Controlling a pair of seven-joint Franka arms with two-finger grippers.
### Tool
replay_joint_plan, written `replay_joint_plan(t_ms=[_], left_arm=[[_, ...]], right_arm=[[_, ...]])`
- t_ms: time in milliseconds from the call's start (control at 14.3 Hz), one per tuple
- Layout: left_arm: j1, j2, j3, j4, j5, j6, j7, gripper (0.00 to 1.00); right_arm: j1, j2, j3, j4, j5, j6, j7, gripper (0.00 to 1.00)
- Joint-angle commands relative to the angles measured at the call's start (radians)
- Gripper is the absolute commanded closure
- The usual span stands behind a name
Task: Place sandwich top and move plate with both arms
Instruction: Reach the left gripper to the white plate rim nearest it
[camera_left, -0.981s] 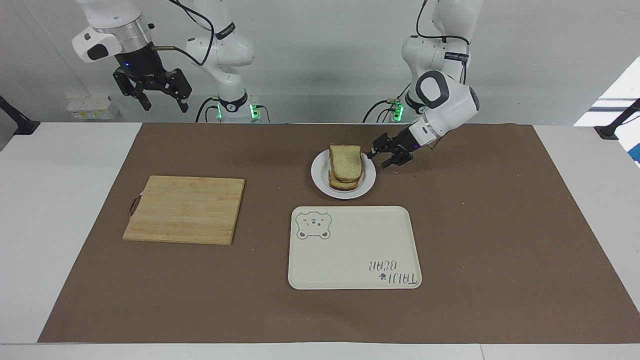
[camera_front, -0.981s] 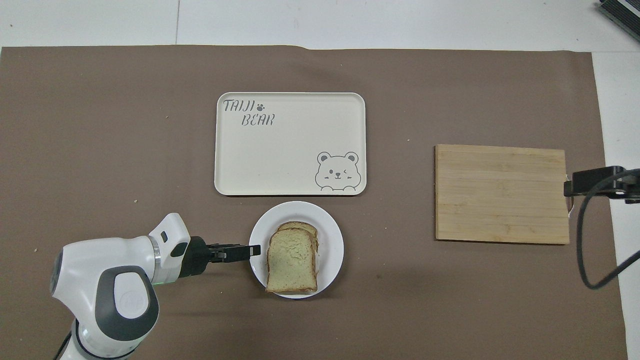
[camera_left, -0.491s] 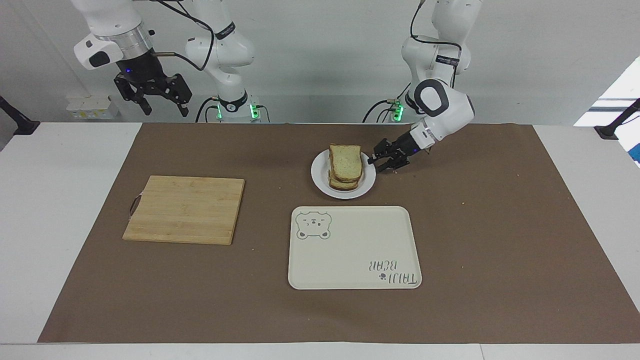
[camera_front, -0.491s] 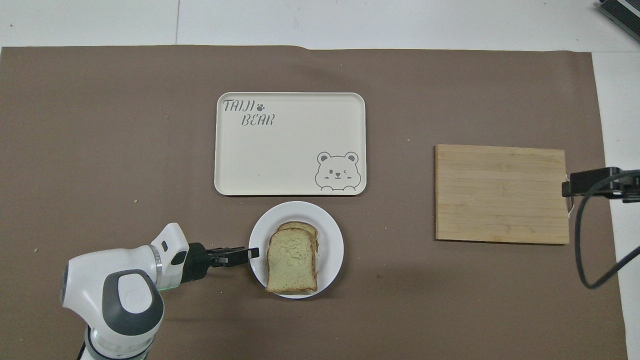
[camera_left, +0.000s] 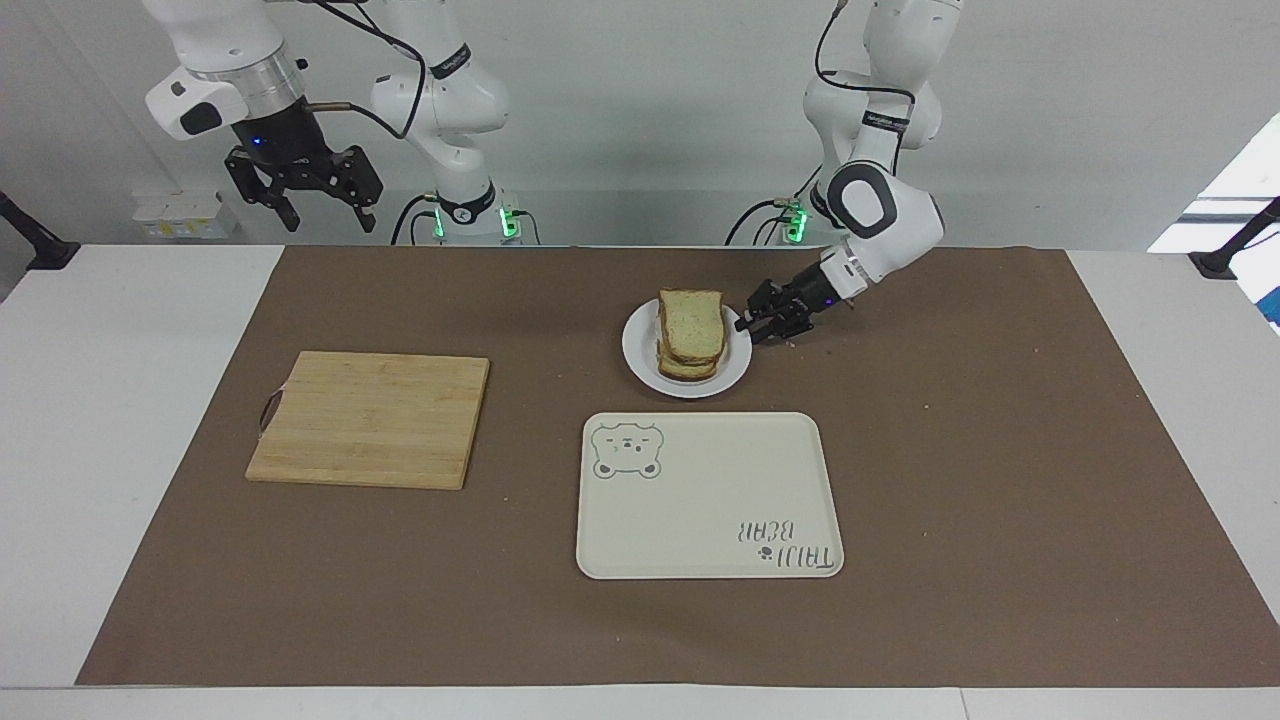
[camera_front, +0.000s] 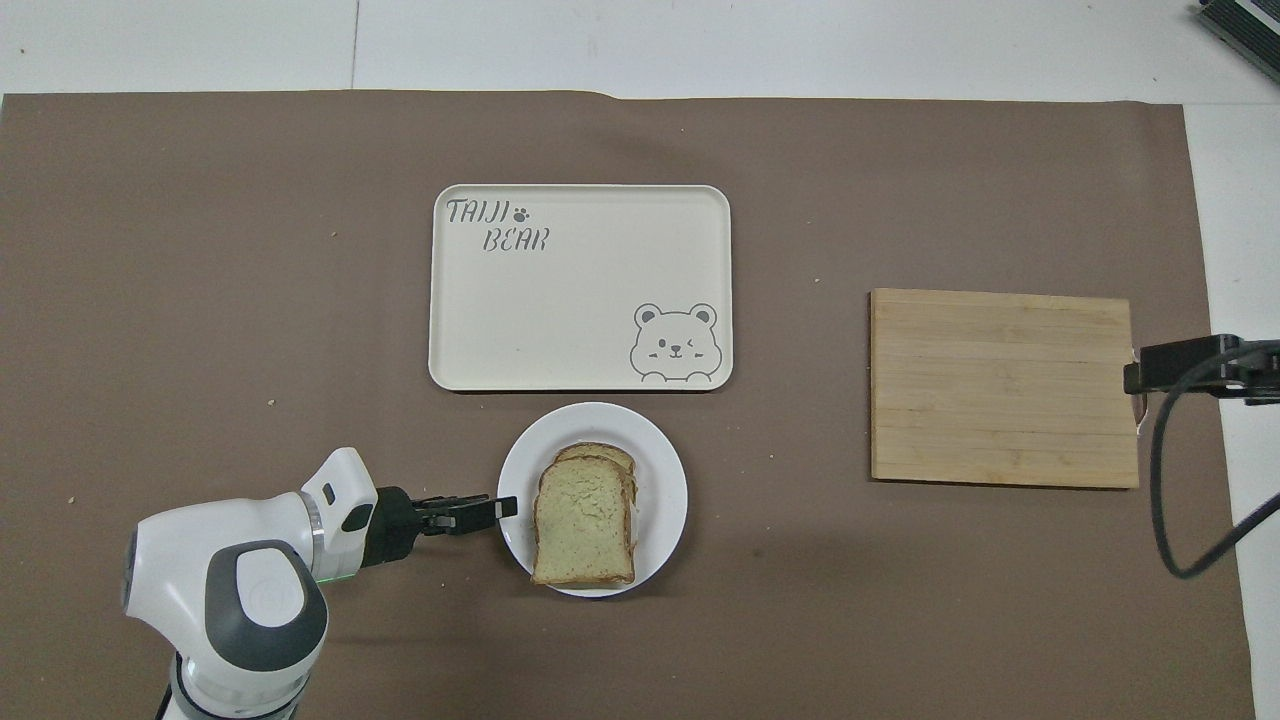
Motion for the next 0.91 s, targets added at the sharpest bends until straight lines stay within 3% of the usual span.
replay_joint_plan(t_ms=[0, 210, 420, 561, 701, 841], left_arm=[[-0.029, 0.0, 0.011, -0.023, -0.031, 0.019, 0.032, 0.62], [-0.039, 0.003, 0.011, -0.028, -0.055, 0.019, 0.032, 0.63], [-0.059, 0.006, 0.011, -0.028, -0.075, 0.024, 0.032, 0.69], [-0.072, 0.007, 0.011, -0.034, -0.083, 0.031, 0.033, 0.79], [-0.072, 0.006, 0.011, -0.039, -0.083, 0.03, 0.03, 0.96], [-0.072, 0.007, 0.011, -0.037, -0.083, 0.024, 0.029, 1.0]], right_arm=[[-0.007, -0.003, 0.004, 0.0, -0.008, 0.004, -0.034, 0.0], [-0.006, 0.043, 0.004, 0.062, -0.023, 0.003, -0.027, 0.0], [-0.009, 0.048, 0.004, 0.057, -0.019, -0.005, -0.023, 0.0], [-0.009, 0.043, 0.004, 0.05, -0.019, -0.005, -0.025, 0.0], [-0.015, 0.041, 0.001, 0.052, -0.02, -0.062, -0.025, 0.0], [-0.033, 0.043, 0.002, 0.055, -0.003, -0.07, -0.027, 0.0]])
